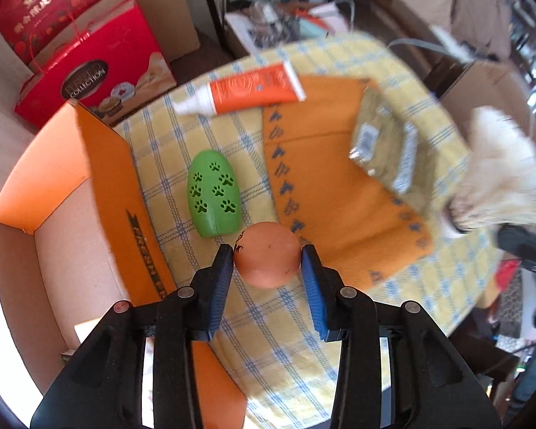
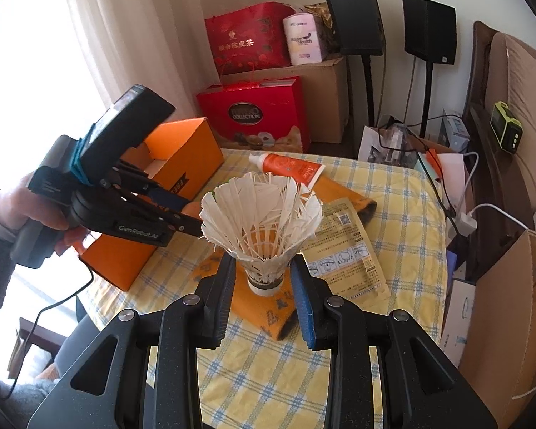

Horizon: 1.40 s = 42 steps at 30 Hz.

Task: Organize objects
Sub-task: 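Carry the orange ball into the box with the left gripper while the right gripper holds the shuttlecock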

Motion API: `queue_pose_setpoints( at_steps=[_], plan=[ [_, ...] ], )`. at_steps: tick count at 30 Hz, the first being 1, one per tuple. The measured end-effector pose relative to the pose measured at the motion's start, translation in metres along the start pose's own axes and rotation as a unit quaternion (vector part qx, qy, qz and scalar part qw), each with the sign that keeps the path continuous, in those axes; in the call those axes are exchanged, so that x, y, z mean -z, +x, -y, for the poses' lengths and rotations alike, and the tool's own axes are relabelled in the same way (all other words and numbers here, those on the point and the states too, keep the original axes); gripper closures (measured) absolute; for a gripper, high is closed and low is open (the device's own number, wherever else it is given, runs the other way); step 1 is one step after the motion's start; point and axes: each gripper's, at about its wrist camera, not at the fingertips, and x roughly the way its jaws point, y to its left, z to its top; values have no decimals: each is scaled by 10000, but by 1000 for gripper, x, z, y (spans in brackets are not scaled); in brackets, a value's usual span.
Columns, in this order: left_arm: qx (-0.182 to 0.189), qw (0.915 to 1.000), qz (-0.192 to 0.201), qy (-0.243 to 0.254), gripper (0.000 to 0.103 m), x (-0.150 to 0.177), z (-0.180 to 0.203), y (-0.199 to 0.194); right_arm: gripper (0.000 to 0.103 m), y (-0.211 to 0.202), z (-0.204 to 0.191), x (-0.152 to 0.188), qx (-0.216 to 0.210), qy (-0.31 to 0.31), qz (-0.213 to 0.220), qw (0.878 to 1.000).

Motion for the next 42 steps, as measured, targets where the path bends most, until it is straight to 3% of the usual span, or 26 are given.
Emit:
queue_pose_setpoints(
  at_steps=[4, 9, 17, 27, 35, 42],
  plan=[
    [417, 9974, 542, -213, 67, 13, -12, -38, 72, -1, -10, -6, -5, -58, 32, 10000],
    [465, 9927, 994, -495, 67, 28, -42, -65, 72, -1, -26, -17, -30, -170, 71, 9998],
    [405, 9866, 1330, -851, 67, 65, -83, -103, 72, 3, -66, -41, -179, -401, 148, 9989],
    [113, 9805, 1395, -1382, 67, 107, -151, -109, 72, 33, -129, -68, -507, -688, 26, 9963],
    [19, 9761, 1189, -1820, 67, 132, -201, -86, 72, 69, -180, -82, -818, -863, -175, 9928],
    [-20, 9758, 958, -1964, 67, 151, -219, -63, 72, 96, -213, -85, -1126, -865, -410, 9890]
  ],
)
